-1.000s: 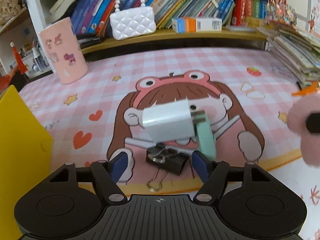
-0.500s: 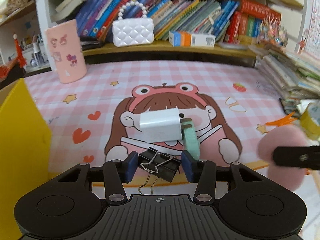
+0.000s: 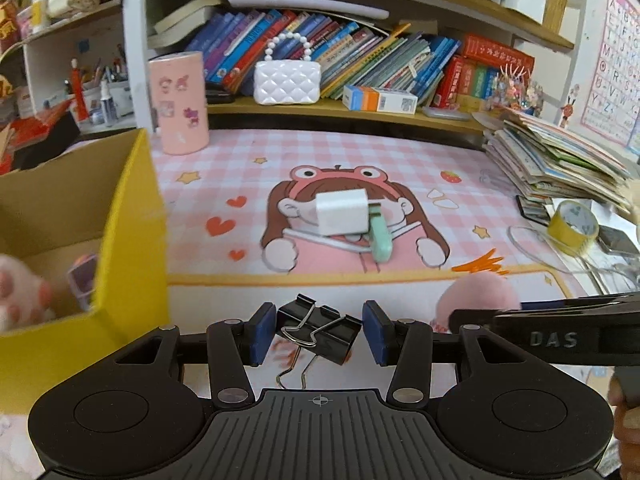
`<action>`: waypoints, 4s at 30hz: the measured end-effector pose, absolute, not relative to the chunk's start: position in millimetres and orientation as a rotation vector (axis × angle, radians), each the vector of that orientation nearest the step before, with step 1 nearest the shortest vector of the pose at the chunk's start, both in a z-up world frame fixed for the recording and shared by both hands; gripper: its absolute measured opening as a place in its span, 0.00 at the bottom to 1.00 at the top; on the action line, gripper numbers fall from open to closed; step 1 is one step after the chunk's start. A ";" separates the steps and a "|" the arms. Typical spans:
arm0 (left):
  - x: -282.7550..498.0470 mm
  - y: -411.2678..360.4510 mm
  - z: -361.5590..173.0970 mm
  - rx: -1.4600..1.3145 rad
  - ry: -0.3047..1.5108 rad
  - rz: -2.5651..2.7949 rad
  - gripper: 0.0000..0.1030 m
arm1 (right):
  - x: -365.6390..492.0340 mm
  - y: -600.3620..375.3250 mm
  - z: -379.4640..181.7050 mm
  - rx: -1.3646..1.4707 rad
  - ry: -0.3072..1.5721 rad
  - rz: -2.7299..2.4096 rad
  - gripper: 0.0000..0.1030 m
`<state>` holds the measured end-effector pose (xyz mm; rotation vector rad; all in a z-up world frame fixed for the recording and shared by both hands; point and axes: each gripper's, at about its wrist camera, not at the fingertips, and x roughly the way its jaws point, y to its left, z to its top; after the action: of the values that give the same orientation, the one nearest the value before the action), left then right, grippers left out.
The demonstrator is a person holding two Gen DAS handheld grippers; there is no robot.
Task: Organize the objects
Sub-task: 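Carry the plush chick and binder clip with both tools toward the yellow box, then lower the chick and binder clip into the yellow box and open both tools, then withdraw both tools from the box and move toward the white charger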
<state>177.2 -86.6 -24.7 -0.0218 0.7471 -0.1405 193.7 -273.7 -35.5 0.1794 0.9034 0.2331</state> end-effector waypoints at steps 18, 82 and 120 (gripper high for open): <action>83.3 20.1 -13.4 -0.073 0.731 -0.017 0.44 | 115.0 -150.4 -28.7 0.055 0.909 0.383 0.51; 147.8 119.1 2.3 -0.025 0.585 0.253 0.44 | 201.0 -0.2 -3.0 -0.380 0.559 0.643 0.51; 100.8 127.2 41.5 -0.028 0.423 0.283 0.90 | 158.4 -28.1 33.4 -0.271 0.445 0.525 0.65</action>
<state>100.8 127.2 41.5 -0.0284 0.4232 0.2828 158.4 -28.1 33.4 -0.2707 0.4454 0.5246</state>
